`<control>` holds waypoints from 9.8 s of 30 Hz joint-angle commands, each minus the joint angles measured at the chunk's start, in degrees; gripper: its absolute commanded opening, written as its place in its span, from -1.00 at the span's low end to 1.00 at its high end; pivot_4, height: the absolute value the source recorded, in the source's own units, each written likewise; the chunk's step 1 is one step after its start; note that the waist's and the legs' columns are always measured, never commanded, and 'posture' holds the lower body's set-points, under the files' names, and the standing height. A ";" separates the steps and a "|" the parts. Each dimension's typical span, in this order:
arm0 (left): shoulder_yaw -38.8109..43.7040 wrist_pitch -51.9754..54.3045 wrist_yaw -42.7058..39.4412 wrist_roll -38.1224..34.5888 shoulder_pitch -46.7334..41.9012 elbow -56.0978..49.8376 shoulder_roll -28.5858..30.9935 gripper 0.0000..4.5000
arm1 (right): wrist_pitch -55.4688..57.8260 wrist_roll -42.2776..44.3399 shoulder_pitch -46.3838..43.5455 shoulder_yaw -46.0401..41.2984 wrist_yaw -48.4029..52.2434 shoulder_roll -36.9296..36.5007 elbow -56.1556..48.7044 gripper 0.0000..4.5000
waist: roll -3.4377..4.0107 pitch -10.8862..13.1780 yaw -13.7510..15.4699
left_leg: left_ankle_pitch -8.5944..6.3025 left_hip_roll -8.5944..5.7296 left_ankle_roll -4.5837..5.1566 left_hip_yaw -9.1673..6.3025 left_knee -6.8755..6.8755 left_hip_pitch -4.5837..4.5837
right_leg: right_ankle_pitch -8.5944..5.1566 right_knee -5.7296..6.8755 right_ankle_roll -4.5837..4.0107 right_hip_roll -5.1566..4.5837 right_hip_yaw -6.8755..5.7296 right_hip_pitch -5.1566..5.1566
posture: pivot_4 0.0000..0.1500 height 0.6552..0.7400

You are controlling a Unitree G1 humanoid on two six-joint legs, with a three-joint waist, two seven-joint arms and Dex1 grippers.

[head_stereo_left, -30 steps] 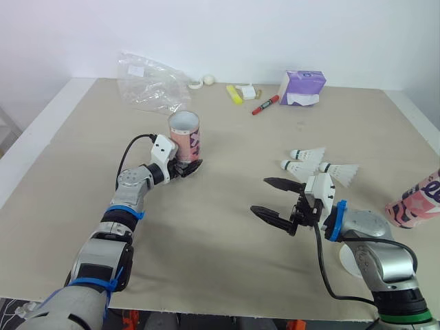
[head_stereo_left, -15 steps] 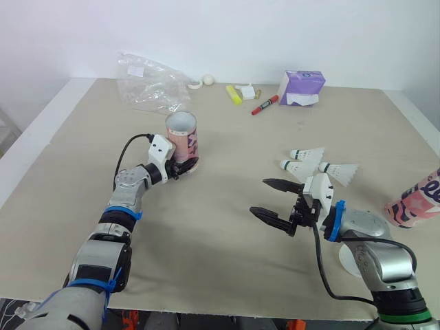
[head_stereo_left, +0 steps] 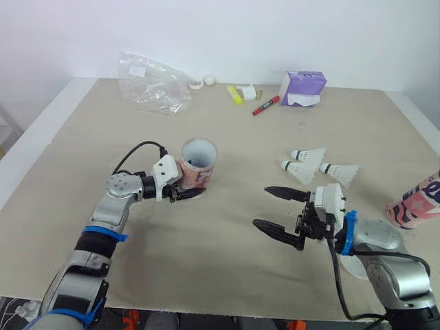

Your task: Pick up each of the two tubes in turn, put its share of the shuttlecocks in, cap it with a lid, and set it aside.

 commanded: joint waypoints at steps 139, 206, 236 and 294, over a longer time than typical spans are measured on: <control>-17.92 25.87 -8.71 7.55 -8.27 -16.44 4.76 0.21 | -12.88 -11.39 -18.30 0.18 8.19 -21.21 -11.53 -0.67 | 0.03 0.01 0.03 | 0.17 -0.03 0.26 0.15 0.43 0.03 | 0.16 -0.09 -0.25 -0.08 0.02 0.13 | 1.00 1.00; -18.15 26.96 -6.00 7.82 -6.40 -18.33 5.10 0.21 | -1.75 -10.95 -22.72 -15.38 -21.09 0.54 50.93 -0.14 | 0.12 -0.07 -0.12 | 0.24 -0.09 0.37 0.13 0.42 0.08 | 0.27 -0.11 -0.24 -0.08 0.06 0.26 | 1.00 1.00; -18.47 25.64 -6.82 8.02 -7.63 -16.36 4.39 0.21 | 6.57 -3.73 -11.42 -20.15 -21.04 -7.36 -1.50 -0.99 | 0.22 -0.04 -0.05 | 0.24 -0.10 0.38 0.13 0.42 0.05 | 0.27 -0.11 -0.22 -0.09 0.08 0.19 | 1.00 1.00; -18.60 24.85 -6.46 8.40 -8.30 -14.37 3.53 0.21 | 15.90 4.82 -7.15 -20.48 -25.76 -1.80 -1.74 0.97 | -0.22 -0.03 0.14 | 0.29 -0.23 0.32 0.42 0.42 0.01 | 0.24 -0.17 -0.17 -0.46 0.07 0.14 | 1.00 1.00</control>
